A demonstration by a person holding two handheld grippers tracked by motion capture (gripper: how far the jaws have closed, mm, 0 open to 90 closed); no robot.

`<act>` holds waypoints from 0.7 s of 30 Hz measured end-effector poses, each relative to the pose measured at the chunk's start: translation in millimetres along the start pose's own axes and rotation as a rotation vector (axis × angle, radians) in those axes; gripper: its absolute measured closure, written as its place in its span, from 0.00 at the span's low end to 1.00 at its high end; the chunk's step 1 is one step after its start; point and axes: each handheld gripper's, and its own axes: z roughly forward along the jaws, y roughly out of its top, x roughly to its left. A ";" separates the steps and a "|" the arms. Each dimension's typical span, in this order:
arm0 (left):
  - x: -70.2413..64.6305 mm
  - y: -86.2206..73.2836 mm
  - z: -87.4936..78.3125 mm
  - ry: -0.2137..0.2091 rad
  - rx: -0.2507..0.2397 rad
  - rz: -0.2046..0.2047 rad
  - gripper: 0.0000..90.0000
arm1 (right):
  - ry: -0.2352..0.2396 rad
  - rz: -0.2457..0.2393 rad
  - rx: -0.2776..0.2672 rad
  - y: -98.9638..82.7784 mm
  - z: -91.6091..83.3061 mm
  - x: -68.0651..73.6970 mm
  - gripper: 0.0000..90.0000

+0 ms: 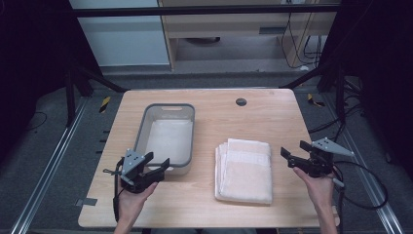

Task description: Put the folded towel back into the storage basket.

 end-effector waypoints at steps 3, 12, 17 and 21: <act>-5.0 2.2 2.0 -0.008 -0.001 0.008 0.38 | 0.005 -0.007 -0.002 4.0 0.5 1.5 0.21; -26.5 10.4 16.2 -0.038 0.001 0.027 0.38 | 0.023 -0.032 -0.004 17.4 6.5 5.2 0.21; -35.9 12.3 23.3 -0.052 0.006 0.031 0.38 | 0.031 -0.040 -0.001 20.7 10.7 6.9 0.21; -47.4 13.8 31.6 -0.067 0.016 0.048 0.37 | 0.038 -0.043 -0.004 23.9 15.7 7.5 0.21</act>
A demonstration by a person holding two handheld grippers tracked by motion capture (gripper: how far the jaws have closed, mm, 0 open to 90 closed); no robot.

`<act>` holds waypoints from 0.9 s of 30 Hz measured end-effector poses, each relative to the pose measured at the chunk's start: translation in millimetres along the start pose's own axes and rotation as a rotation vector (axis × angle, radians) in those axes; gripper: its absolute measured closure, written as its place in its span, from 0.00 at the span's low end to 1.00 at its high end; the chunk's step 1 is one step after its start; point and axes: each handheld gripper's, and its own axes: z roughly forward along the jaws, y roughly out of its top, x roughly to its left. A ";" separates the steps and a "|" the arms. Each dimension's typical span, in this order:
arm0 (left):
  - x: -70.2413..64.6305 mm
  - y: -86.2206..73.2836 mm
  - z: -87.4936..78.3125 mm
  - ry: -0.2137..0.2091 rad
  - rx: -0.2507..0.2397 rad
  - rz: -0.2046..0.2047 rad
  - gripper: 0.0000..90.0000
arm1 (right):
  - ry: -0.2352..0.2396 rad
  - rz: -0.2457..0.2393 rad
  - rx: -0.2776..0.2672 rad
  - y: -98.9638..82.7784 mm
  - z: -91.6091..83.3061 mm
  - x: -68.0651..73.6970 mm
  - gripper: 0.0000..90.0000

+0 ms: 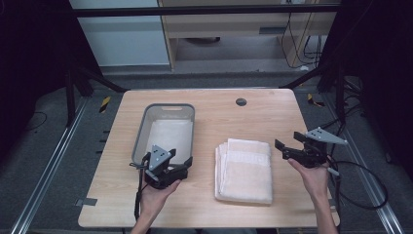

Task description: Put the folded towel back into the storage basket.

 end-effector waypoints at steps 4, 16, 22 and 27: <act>-8.2 0.4 6.2 -0.012 0.001 0.003 0.38 | 0.005 0.002 0.000 0.8 3.6 -1.0 0.20; -26.6 -2.6 22.9 -0.041 0.026 0.020 0.37 | 0.007 0.006 0.006 3.0 11.8 -1.8 0.21; -35.8 -6.4 30.9 -0.052 0.043 0.029 0.37 | 0.004 -0.010 0.031 1.1 18.8 -0.6 0.22; -44.0 -11.6 39.6 -0.061 0.069 0.044 0.37 | 0.013 -0.017 0.048 -0.6 25.4 0.8 0.22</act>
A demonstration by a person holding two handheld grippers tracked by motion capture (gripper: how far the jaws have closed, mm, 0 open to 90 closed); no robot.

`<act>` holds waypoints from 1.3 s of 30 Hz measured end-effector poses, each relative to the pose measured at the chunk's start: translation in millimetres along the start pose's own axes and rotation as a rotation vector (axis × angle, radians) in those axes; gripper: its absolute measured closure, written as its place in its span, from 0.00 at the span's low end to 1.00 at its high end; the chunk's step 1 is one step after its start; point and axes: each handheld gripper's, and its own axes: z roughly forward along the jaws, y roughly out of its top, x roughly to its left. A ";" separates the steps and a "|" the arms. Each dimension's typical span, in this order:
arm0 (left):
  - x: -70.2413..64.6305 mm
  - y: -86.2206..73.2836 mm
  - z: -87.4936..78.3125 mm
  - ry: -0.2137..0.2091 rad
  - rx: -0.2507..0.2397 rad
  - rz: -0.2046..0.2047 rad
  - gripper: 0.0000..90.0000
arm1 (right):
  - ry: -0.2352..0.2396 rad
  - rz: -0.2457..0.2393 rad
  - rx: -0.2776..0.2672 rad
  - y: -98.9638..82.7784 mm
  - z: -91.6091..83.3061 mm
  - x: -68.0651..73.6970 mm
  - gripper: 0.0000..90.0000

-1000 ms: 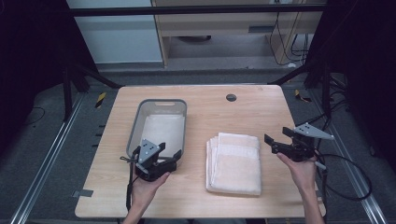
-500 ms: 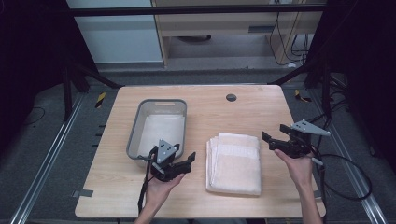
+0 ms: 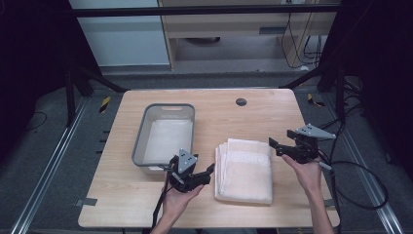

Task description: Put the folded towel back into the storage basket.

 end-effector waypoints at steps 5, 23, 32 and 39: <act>-4.8 -4.6 6.8 0.003 0.018 0.009 0.37 | 0.012 -0.004 0.013 -1.4 4.4 1.5 0.22; -18.6 -24.4 31.6 -0.042 0.110 -0.006 0.33 | 0.045 0.004 0.099 -22.5 26.3 3.8 0.26; -29.9 -32.1 44.8 -0.071 0.156 0.006 0.27 | 0.050 0.012 0.135 -33.7 31.6 4.7 0.27; -34.1 -37.3 50.1 -0.076 0.176 0.016 0.24 | 0.043 0.013 0.164 -42.2 40.1 5.4 0.28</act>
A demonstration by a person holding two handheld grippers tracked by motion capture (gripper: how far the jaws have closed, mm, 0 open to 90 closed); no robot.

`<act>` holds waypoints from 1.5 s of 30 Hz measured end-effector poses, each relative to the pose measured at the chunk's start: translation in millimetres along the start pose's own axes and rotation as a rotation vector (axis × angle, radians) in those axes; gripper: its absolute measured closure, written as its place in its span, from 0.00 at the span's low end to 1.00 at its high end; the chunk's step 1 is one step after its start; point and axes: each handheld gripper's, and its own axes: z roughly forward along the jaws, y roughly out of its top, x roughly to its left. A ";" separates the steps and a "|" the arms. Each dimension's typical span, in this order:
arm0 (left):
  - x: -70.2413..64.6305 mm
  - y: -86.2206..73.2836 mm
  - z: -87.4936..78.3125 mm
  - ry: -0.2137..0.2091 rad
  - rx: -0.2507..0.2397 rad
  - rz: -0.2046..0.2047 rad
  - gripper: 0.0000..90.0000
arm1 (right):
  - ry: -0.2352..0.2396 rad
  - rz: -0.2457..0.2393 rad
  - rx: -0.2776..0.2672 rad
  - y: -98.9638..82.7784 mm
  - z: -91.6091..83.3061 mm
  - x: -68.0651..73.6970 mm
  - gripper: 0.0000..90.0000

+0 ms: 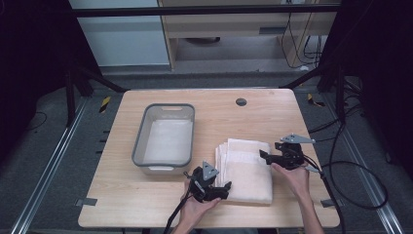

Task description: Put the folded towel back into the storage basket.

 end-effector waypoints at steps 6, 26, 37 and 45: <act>-0.3 -5.5 4.8 0.001 0.012 -0.001 0.23 | -0.009 -0.003 0.038 -7.0 8.3 -0.9 0.29; -2.9 -10.3 14.4 -0.027 0.050 -0.039 0.31 | -0.009 0.031 0.095 -17.9 24.3 2.8 0.31; -1.7 -11.4 19.3 -0.095 0.047 -0.085 0.38 | 0.035 0.089 0.116 -18.8 27.8 2.2 0.46; -1.1 -10.4 19.3 -0.130 0.057 -0.103 0.47 | 0.079 0.111 0.116 -18.4 28.2 2.8 0.59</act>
